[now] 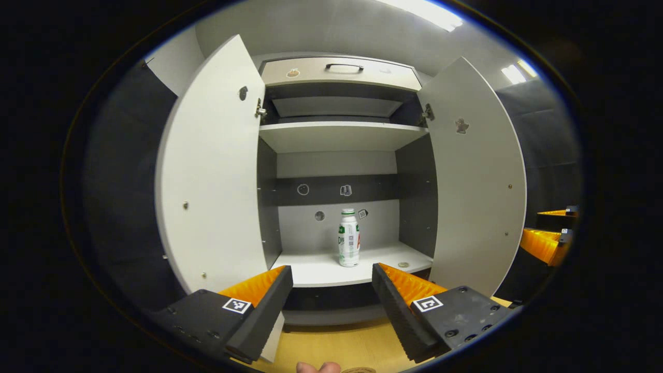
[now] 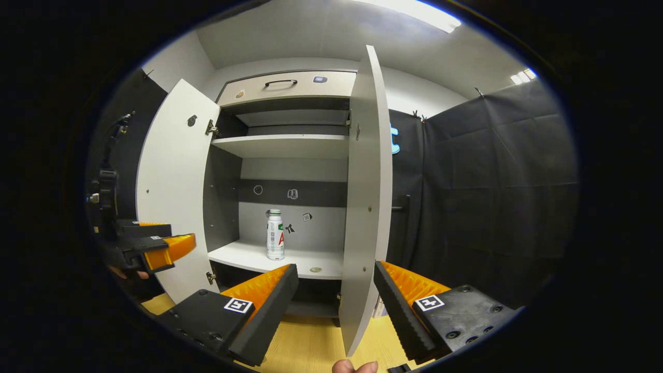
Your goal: Grasp the bottle in the cabinet with the left hand and place it on the coaster, then close the right door with the right hand and the left door with the left hand.
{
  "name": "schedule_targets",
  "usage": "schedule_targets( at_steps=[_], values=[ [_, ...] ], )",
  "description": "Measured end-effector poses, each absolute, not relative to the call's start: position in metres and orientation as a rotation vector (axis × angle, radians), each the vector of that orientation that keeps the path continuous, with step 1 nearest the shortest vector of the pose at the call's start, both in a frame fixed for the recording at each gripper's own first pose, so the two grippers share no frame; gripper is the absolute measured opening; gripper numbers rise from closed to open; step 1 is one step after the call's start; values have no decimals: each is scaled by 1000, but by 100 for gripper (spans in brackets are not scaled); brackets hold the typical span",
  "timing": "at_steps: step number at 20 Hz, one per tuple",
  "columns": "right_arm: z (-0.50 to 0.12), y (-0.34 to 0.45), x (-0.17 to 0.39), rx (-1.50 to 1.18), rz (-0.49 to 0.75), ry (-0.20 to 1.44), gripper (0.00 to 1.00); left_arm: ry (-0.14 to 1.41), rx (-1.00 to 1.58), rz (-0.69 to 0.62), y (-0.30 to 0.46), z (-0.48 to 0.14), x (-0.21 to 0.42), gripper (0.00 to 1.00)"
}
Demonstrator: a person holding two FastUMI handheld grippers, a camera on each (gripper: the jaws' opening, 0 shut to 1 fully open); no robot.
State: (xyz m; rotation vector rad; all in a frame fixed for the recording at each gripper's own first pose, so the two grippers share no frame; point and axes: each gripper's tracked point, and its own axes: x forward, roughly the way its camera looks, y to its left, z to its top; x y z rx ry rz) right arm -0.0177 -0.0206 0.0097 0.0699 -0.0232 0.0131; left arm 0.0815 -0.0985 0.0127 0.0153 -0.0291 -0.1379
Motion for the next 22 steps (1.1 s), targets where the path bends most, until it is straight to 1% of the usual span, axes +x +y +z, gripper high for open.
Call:
schedule_targets(
  at_steps=[7,11,15,19,22],
  values=[
    [-1,-46,-27,66,22,-4,98,-29,11,-166,-150,12,177,98],
    [1,-60,-29,48,30,-13,98,-5,-16,-143,-159,8,241,98],
    [1,-75,-24,12,44,-24,98,5,11,-120,-165,0,298,98],
    [-8,-85,-13,25,68,-1,98,46,-26,-103,-170,-19,345,98],
    [-13,-93,-6,34,82,4,98,50,-29,-83,-169,-26,374,98]
  ],
)
